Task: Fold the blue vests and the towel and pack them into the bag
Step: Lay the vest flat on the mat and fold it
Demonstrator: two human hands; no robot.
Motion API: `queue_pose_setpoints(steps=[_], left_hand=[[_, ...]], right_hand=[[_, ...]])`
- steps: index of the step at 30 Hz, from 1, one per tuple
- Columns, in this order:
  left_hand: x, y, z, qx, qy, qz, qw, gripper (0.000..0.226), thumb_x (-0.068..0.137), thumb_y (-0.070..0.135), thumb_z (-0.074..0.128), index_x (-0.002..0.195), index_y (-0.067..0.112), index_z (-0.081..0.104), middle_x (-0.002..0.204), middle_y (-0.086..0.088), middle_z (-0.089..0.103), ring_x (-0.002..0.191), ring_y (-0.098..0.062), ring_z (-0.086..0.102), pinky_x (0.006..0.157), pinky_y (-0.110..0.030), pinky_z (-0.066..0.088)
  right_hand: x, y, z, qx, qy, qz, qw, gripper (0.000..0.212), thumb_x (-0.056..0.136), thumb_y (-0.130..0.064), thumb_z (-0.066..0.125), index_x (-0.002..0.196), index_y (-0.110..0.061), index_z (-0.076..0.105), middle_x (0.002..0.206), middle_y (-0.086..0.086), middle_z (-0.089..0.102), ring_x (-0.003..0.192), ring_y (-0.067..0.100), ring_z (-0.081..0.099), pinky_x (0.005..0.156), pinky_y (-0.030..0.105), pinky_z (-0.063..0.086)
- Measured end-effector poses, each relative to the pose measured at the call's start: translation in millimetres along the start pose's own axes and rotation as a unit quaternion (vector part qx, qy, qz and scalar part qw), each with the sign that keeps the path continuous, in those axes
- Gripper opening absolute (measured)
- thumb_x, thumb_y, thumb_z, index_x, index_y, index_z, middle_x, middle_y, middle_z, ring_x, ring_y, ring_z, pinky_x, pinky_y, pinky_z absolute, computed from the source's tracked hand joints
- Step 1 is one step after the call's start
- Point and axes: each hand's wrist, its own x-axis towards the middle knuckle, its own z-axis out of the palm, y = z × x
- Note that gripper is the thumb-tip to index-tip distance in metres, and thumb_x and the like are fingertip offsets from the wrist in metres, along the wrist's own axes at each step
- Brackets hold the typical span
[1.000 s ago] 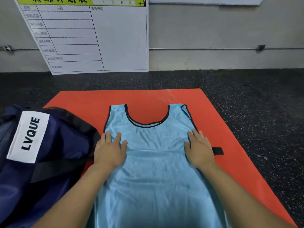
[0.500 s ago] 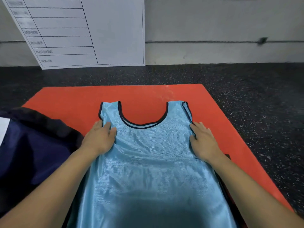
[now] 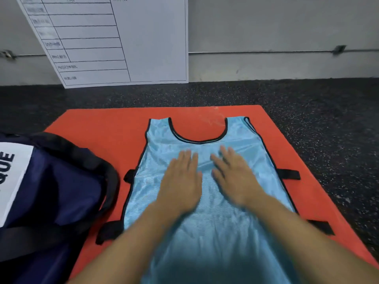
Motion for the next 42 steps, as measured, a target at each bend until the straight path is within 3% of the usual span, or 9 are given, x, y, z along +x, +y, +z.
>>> queue_pose_setpoints(steps=[8, 10, 15, 21, 27, 31, 35, 39, 42], left_hand=[[-52.1, -98.4, -6.9, 0.049, -0.014, -0.156, 0.986, 0.092, 0.09, 0.058, -0.001, 0.156, 0.003, 0.03, 0.165, -0.015, 0.026, 0.155, -0.027, 0.018, 0.126, -0.044, 0.008], [-66.6, -65.3, -8.3, 0.044, 0.006, -0.125, 0.991, 0.078, 0.096, 0.047, 0.015, 0.149, -0.002, 0.043, 0.157, -0.019, 0.04, 0.149, -0.033, 0.033, 0.122, -0.047, 0.017], [-123.0, 4.7, 12.2, 0.012, 0.019, 0.015, 1.0, 0.063, 0.099, 0.037, 0.032, 0.147, 0.0, 0.048, 0.156, -0.015, 0.042, 0.144, -0.031, 0.042, 0.117, -0.044, 0.022], [-174.4, -62.4, -9.6, 0.052, 0.016, -0.087, 0.995, 0.078, 0.104, 0.052, 0.013, 0.142, -0.003, 0.053, 0.152, -0.017, 0.048, 0.142, -0.03, 0.045, 0.121, -0.034, 0.007], [-193.1, 32.9, 10.0, 0.001, 0.039, 0.037, 0.999, 0.061, 0.103, 0.035, 0.027, 0.141, -0.004, 0.054, 0.15, -0.02, 0.049, 0.139, -0.034, 0.049, 0.116, -0.046, 0.023], [-217.7, 1.2, 4.4, -0.022, 0.04, 0.0, 0.999, 0.07, 0.105, 0.049, 0.02, 0.146, 0.002, 0.05, 0.155, -0.012, 0.045, 0.143, -0.026, 0.043, 0.121, -0.034, 0.01], [-241.4, -57.1, -13.6, 0.004, 0.037, -0.028, 0.999, 0.079, 0.101, 0.059, 0.011, 0.156, 0.006, 0.031, 0.165, -0.005, 0.023, 0.153, -0.018, 0.019, 0.121, -0.024, -0.005], [-257.8, -75.2, -22.8, -0.002, -0.021, 0.027, 0.999, 0.07, 0.107, 0.054, 0.015, 0.155, 0.008, 0.038, 0.163, -0.003, 0.029, 0.153, -0.013, 0.016, 0.121, -0.028, 0.006], [-277.3, -87.4, -31.8, -0.017, -0.028, 0.091, 0.995, 0.063, 0.107, 0.056, 0.015, 0.161, 0.023, 0.019, 0.169, 0.011, 0.008, 0.155, -0.007, 0.007, 0.123, -0.03, 0.004]], right_hand=[[-50.6, 63.5, -3.1, -0.033, 0.006, 0.173, 0.984, 0.075, 0.102, -0.053, 0.0, 0.16, -0.011, 0.022, 0.169, 0.006, 0.017, 0.157, 0.024, 0.005, 0.128, 0.043, 0.006], [-66.2, 24.4, -4.5, -0.006, 0.002, 0.148, 0.989, 0.088, 0.096, -0.056, -0.011, 0.157, -0.005, 0.029, 0.167, 0.011, 0.022, 0.157, 0.028, 0.011, 0.128, 0.043, 0.008], [-120.9, -59.4, 18.0, 0.02, -0.001, 0.009, 1.0, 0.065, 0.105, -0.048, 0.02, 0.154, -0.012, 0.043, 0.163, 0.002, 0.033, 0.151, 0.022, 0.033, 0.119, 0.038, 0.013], [-182.3, 36.7, -20.8, -0.048, -0.022, 0.162, 0.985, 0.092, 0.085, -0.056, -0.016, 0.163, -0.013, 0.008, 0.171, 0.002, 0.003, 0.158, 0.019, -0.003, 0.125, 0.033, -0.008], [-194.3, -80.6, 11.8, -0.012, 0.011, -0.017, 1.0, 0.061, 0.108, -0.038, 0.021, 0.14, -0.003, 0.059, 0.149, 0.013, 0.054, 0.136, 0.03, 0.054, 0.118, 0.04, 0.017], [-226.2, -46.0, 10.1, 0.004, -0.01, 0.039, 0.999, 0.063, 0.102, -0.048, 0.027, 0.151, -0.016, 0.048, 0.16, 0.006, 0.041, 0.149, 0.023, 0.037, 0.12, 0.039, 0.01], [-252.6, 22.9, -9.5, -0.035, -0.019, 0.114, 0.993, 0.085, 0.088, -0.068, -0.013, 0.163, -0.029, -0.001, 0.169, -0.01, -0.012, 0.154, 0.006, -0.016, 0.123, 0.029, -0.015], [-258.5, 39.6, -22.8, -0.041, -0.058, 0.1, 0.992, 0.109, 0.069, -0.077, -0.036, 0.162, -0.027, -0.007, 0.167, -0.009, -0.02, 0.148, 0.003, -0.024, 0.121, 0.029, -0.016], [-267.3, 48.5, -31.2, -0.016, -0.071, 0.053, 0.996, 0.115, 0.064, -0.088, -0.032, 0.16, -0.031, -0.005, 0.162, -0.015, -0.022, 0.15, 0.0, -0.02, 0.119, 0.025, -0.017]])
